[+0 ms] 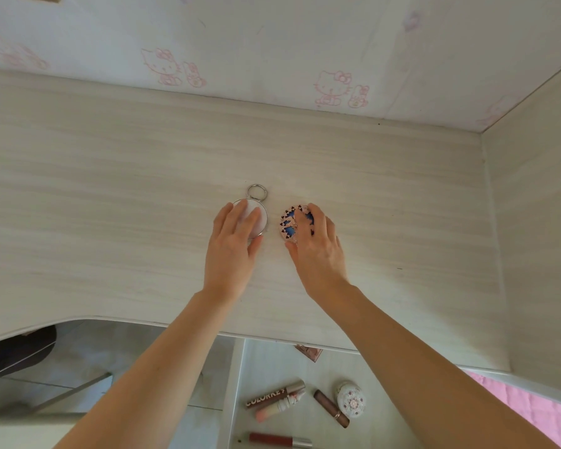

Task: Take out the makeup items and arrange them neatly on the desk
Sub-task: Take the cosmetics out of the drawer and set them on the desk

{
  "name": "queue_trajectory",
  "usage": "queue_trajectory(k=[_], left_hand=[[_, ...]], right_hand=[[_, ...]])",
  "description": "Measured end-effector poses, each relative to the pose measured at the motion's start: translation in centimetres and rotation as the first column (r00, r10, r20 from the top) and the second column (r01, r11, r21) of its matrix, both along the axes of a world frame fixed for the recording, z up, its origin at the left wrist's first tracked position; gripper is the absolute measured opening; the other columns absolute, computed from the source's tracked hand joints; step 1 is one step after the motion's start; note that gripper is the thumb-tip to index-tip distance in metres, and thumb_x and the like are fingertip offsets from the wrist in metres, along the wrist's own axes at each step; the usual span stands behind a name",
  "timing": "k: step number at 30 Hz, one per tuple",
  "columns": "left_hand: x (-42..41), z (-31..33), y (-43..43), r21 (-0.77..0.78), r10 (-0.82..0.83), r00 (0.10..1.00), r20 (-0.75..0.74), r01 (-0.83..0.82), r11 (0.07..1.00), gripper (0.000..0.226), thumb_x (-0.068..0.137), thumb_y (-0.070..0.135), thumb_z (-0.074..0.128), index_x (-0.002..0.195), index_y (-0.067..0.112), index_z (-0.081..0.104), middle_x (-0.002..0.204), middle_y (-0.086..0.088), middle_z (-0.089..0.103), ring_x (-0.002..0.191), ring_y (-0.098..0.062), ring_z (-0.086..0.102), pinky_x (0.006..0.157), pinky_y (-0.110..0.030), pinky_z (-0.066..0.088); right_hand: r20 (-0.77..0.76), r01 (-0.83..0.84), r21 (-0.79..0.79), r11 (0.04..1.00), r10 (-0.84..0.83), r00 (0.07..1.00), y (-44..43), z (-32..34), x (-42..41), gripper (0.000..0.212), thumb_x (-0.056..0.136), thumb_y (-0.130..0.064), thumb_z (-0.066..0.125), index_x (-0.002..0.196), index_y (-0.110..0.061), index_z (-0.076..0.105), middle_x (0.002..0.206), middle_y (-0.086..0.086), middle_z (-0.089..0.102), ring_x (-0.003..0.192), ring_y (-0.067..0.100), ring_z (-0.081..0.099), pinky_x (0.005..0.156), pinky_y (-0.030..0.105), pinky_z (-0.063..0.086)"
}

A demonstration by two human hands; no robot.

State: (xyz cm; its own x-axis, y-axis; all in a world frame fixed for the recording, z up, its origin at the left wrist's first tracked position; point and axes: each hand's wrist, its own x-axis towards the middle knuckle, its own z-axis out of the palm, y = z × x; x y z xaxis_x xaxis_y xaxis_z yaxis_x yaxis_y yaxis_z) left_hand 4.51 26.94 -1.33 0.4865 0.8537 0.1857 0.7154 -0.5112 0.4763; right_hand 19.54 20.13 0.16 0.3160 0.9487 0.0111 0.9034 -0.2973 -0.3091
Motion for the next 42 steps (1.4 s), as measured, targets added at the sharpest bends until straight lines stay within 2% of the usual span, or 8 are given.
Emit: queue_trajectory(k=[7,15,20,23,29,33,38,42], left_hand=[[0.7,-0.2,1.6,0.006,-0.028,0.999,0.018,0.028,1.000,0.044,0.088,0.010,0.065,0.131,0.010,0.054,0.141,-0.011,0.048,0.133,-0.037,0.037,0.103,-0.044,0.043],[1.1,-0.2,2.7,0.054,-0.037,0.999,-0.029,0.039,0.998,0.049,0.084,0.008,0.069,0.130,0.009,0.053,0.139,-0.010,0.050,0.130,-0.037,0.040,0.102,-0.043,0.043],[0.6,0.2,2.0,0.031,-0.048,0.994,-0.102,0.051,0.998,0.057,0.087,0.019,0.068,0.139,0.014,0.046,0.148,-0.011,0.041,0.139,-0.036,0.031,0.110,-0.045,0.036],[0.1,0.7,0.6,0.045,-0.057,0.994,-0.090,0.061,0.997,0.053,0.090,0.023,0.063,0.139,0.013,0.046,0.146,-0.014,0.042,0.139,-0.035,0.032,0.110,-0.046,0.035],[-1.6,1.7,-4.4,0.049,-0.124,0.992,-0.006,0.124,0.991,0.040,0.097,0.025,0.045,0.132,0.007,0.054,0.138,-0.010,0.053,0.135,-0.030,0.038,0.106,-0.042,0.041],[-2.5,2.1,-8.3,0.060,-0.190,0.979,0.079,0.186,0.981,0.032,0.097,0.018,0.048,0.123,0.006,0.061,0.123,-0.005,0.064,0.127,-0.025,0.048,0.099,-0.040,0.047],[-3.9,2.2,-13.5,0.083,-0.260,0.958,0.119,0.251,0.964,0.025,0.095,0.016,0.051,0.113,0.007,0.067,0.107,-0.002,0.070,0.117,-0.023,0.055,0.091,-0.040,0.050],[-4.5,1.9,-17.9,0.071,-0.285,0.949,0.137,0.278,0.958,0.022,0.093,0.016,0.053,0.108,0.010,0.069,0.099,0.002,0.071,0.112,-0.020,0.058,0.086,-0.036,0.052]], right_hand=[[0.102,-0.079,0.003,0.997,0.078,0.992,1.0,-0.8,0.8,0.067,0.073,-0.007,0.078,0.133,0.000,0.050,0.139,0.021,0.047,0.127,0.043,0.046,0.097,0.043,0.047],[0.081,-0.093,-0.002,0.996,0.093,0.992,1.2,-1.0,1.6,0.068,0.078,-0.005,0.073,0.138,-0.001,0.043,0.145,0.020,0.041,0.133,0.043,0.038,0.103,0.045,0.042],[0.019,-0.097,-0.038,0.995,0.098,0.995,0.4,0.6,1.4,0.072,0.091,-0.016,0.058,0.151,-0.010,0.019,0.157,0.012,0.019,0.145,0.036,0.013,0.116,0.046,0.019],[-0.008,-0.087,-0.044,0.995,0.086,0.996,-1.0,1.4,1.0,0.072,0.093,-0.018,0.054,0.151,-0.010,0.013,0.158,0.011,0.014,0.146,0.034,0.007,0.118,0.043,0.013],[-0.035,-0.016,-0.017,1.000,0.015,0.999,-6.8,1.8,-0.4,0.063,0.093,-0.019,0.055,0.147,-0.004,0.027,0.153,0.015,0.030,0.144,0.034,0.020,0.116,0.047,0.023],[-0.028,0.020,0.015,1.000,-0.019,0.999,-11.7,1.9,-1.6,0.056,0.090,-0.016,0.059,0.141,-0.001,0.038,0.145,0.017,0.042,0.139,0.036,0.031,0.111,0.051,0.032],[-0.035,0.010,0.010,1.000,-0.009,0.999,-18.1,2.2,-3.2,0.049,0.094,-0.016,0.051,0.139,0.000,0.039,0.143,0.016,0.044,0.140,0.035,0.031,0.111,0.050,0.033],[-0.049,0.014,0.032,0.999,-0.012,0.999,-22.7,2.0,-4.6,0.045,0.092,-0.014,0.056,0.134,-0.001,0.046,0.134,0.013,0.052,0.133,0.033,0.041,0.107,0.044,0.040]])
